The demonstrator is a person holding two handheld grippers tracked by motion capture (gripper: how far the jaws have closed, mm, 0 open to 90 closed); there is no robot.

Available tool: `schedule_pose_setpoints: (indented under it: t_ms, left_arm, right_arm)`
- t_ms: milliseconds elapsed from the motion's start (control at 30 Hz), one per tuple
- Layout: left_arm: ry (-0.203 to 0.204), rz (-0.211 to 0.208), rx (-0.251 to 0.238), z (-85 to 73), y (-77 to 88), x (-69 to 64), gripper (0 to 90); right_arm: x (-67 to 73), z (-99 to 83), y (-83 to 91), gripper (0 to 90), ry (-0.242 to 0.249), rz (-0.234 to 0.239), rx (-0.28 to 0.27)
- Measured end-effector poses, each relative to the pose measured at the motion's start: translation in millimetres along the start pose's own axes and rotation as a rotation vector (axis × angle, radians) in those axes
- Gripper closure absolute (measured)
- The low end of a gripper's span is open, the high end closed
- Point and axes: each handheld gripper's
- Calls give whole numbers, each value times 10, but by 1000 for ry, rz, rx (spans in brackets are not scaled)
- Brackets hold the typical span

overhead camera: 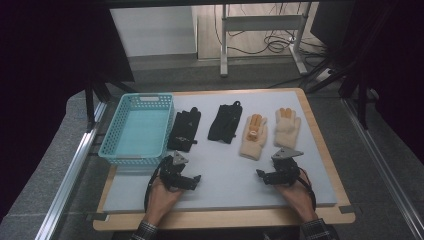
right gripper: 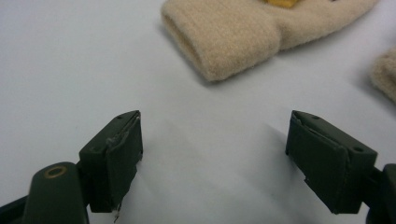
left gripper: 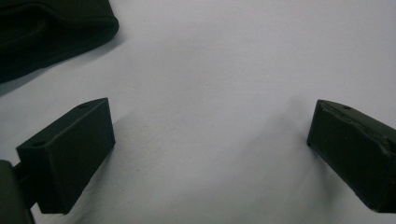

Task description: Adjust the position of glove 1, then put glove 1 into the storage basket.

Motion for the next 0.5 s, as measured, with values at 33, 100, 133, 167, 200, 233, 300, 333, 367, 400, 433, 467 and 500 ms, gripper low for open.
schedule_pose_setpoints:
  t_ms: [33,100,133,167,200,233,300,333,367,400,433,467,500]
  left_arm:
    - [-1,1,0,0,0,-1,9]
    - [0,0,0,-1,-1,-1,9]
    - [0,0,0,-1,-1,-1,9]
    - [0,0,0,-1,-1,-1,9]
    - [0,0,0,-1,-1,-1,9]
    - [0,0,0,-1,-1,-1,9]
    - [0,0,0,-2,-2,1,9]
    - [0,0,0,-2,-2,1,9]
    - [0,0,0,-2,-2,1,10]
    - [1,-1,0,-2,-2,1,10]
    - [1,-1,0,-2,-2,1,9]
    - [1,-1,0,-2,-2,1,10]
    - [0,0,0,-2,-2,0,10]
  right_arm:
    - [2,-1,0,183,1,-1,0]
    - [3,-2,0,183,3,-1,0]
    - [3,-2,0,182,2,-1,1]
    - [3,-2,0,182,2,-1,1]
    - [2,-2,-1,180,3,-1,1]
    - [2,-2,-1,180,3,-1,1]
    - [3,-2,-1,172,2,0,1]
    - [5,-1,-6,154,4,3,4]
    - [5,-1,-6,154,4,3,4]
    - [6,1,-10,130,3,4,9]
    - [7,1,-10,124,3,3,11]
    - [7,2,-12,121,2,1,12]
    - [6,2,-12,120,1,0,12]
Point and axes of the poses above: each handheld gripper's, and its own axes: y roughly backward along the jaws, z roughly out of its top, x roughly to its left, and after that the axes turned 7 degrees about -y, right-handed
